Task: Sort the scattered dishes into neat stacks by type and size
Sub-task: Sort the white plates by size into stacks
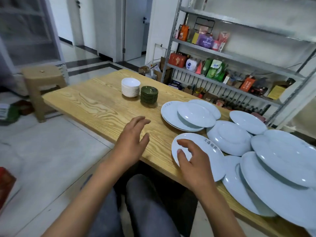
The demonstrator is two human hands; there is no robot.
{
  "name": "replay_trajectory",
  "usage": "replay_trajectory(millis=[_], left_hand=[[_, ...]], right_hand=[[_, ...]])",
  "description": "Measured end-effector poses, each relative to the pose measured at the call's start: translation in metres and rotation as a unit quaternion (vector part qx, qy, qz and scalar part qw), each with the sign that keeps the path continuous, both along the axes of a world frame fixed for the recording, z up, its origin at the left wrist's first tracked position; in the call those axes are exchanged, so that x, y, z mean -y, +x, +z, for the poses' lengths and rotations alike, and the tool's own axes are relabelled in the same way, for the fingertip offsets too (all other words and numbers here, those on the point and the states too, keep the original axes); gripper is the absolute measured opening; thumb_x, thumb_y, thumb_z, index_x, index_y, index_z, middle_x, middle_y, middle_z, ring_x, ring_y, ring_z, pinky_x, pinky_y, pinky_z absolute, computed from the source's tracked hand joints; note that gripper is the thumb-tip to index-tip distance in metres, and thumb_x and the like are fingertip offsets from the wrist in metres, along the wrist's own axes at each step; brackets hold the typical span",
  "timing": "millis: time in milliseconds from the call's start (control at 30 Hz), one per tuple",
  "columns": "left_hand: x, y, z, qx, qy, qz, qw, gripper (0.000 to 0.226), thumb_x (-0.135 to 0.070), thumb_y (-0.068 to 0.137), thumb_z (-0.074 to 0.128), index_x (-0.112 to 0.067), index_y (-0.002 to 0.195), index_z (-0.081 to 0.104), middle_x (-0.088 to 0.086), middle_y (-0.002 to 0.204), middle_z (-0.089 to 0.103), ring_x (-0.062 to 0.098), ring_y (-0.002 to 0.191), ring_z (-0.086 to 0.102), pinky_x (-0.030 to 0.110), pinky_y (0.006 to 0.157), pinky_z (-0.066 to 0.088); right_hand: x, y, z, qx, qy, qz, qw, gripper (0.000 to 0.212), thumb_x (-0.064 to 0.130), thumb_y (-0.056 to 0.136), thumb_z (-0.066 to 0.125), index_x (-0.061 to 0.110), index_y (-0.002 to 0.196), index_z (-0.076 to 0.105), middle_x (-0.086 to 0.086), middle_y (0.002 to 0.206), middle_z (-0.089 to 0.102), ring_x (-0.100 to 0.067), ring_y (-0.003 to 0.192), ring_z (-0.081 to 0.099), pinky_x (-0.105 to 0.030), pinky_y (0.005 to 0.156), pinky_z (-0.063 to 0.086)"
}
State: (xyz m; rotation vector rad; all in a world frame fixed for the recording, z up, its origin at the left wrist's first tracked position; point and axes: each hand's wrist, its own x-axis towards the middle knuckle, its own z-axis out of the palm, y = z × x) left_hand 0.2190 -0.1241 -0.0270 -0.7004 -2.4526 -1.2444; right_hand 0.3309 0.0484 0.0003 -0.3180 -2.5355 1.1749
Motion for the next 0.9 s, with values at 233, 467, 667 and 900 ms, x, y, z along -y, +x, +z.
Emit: replay_trajectory(millis=[233, 467, 667, 900], left_hand=[[-0.01, 0.025, -0.006, -0.011, -0.026, 0.037, 0.999, 0.041, -0.019, 0.092, 0.056, -0.02, 0.133, 0.051, -0.003, 0.144, 0.04, 0.013, 0.133, 0.034, 0.023, 0.106, 0.026], [-0.031, 0.022, -0.004, -0.022, -0.035, 0.043, 0.998, 0.041, -0.018, 0.091, 0.058, -0.021, 0.131, 0.052, -0.004, 0.142, 0.041, 0.012, 0.132, 0.036, 0.024, 0.106, 0.027], [-0.055, 0.013, -0.004, -0.06, -0.098, 0.014, 0.993, 0.043, -0.017, 0.09, 0.059, -0.02, 0.131, 0.05, -0.001, 0.141, 0.043, 0.016, 0.129, 0.039, 0.033, 0.104, 0.035], [-0.079, 0.007, 0.007, -0.116, -0.159, -0.023, 0.98, 0.045, -0.019, 0.088, 0.059, -0.018, 0.132, 0.051, 0.003, 0.141, 0.045, 0.022, 0.128, 0.043, 0.043, 0.1, 0.042]], right_hand=[[-0.037, 0.005, -0.03, -0.029, 0.016, -0.037, 0.999, 0.028, 0.018, 0.095, 0.054, 0.022, 0.122, 0.06, 0.014, 0.119, 0.057, -0.003, 0.112, 0.049, -0.026, 0.097, 0.041], [-0.059, -0.007, -0.046, -0.058, 0.008, -0.017, 0.998, 0.026, 0.018, 0.095, 0.056, 0.025, 0.12, 0.061, 0.013, 0.125, 0.057, -0.001, 0.117, 0.048, 0.001, 0.088, 0.029], [-0.08, 0.007, -0.064, -0.079, 0.123, -0.111, 0.983, 0.026, 0.01, 0.09, 0.059, 0.025, 0.11, 0.065, 0.009, 0.12, 0.058, -0.01, 0.118, 0.045, -0.031, 0.099, 0.041], [-0.085, 0.045, -0.049, 0.029, 0.124, -0.2, 0.972, 0.007, 0.035, 0.093, 0.057, 0.028, 0.096, 0.057, 0.009, 0.092, 0.056, -0.006, 0.079, 0.055, -0.018, 0.064, 0.039]])
